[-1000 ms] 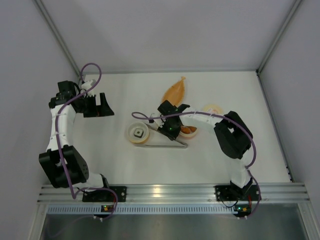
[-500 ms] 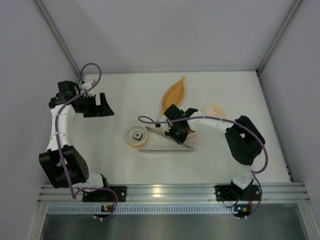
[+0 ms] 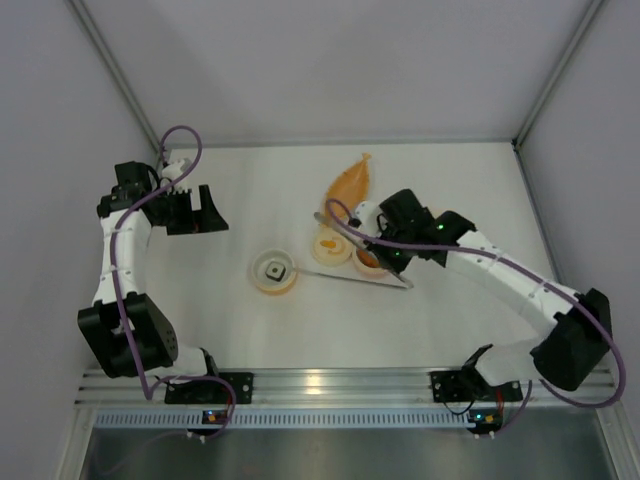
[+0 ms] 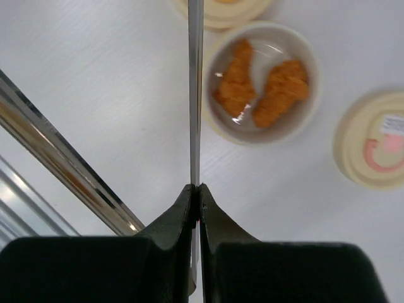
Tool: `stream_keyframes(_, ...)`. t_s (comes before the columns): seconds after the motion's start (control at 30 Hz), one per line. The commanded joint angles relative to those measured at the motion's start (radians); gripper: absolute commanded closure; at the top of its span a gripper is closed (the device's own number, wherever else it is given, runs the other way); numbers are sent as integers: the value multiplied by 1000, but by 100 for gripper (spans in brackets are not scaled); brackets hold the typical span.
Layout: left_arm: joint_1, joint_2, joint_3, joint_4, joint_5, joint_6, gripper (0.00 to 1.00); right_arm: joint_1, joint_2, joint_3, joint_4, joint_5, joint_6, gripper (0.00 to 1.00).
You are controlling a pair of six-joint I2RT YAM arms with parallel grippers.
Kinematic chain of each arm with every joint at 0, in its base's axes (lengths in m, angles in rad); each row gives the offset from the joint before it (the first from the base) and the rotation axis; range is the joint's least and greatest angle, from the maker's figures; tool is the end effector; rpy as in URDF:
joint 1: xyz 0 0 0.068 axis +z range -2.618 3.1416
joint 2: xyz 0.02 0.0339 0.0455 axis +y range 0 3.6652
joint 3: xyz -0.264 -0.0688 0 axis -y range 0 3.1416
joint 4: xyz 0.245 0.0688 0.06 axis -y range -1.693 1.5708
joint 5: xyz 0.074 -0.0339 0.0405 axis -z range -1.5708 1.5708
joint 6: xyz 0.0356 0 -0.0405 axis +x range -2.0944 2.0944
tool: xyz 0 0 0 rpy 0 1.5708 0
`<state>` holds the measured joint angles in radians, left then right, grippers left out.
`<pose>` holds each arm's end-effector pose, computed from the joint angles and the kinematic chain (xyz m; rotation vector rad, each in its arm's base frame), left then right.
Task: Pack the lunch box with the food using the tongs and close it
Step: Pick up the clamp at the center of the board, then place the clamp at the center of the board.
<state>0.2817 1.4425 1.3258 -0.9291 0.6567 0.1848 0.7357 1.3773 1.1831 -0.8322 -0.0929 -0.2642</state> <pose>0.2825 0.0591 0.3180 0.1038 2.4213 -0.6501 0.2038 0.1889 0.2905 -1.2852 2.2819 0.2891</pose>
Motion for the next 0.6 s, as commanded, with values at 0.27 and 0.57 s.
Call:
stream_keyframes(0.27, 7, -44, 47, 36, -8, -21, 2, -838, -23, 32, -5, -22, -46, 100)
stream_keyframes(0.57, 7, -36, 30, 101, -37, -50, 2, -1087, 227, 29, 113, 76, -37, 100)
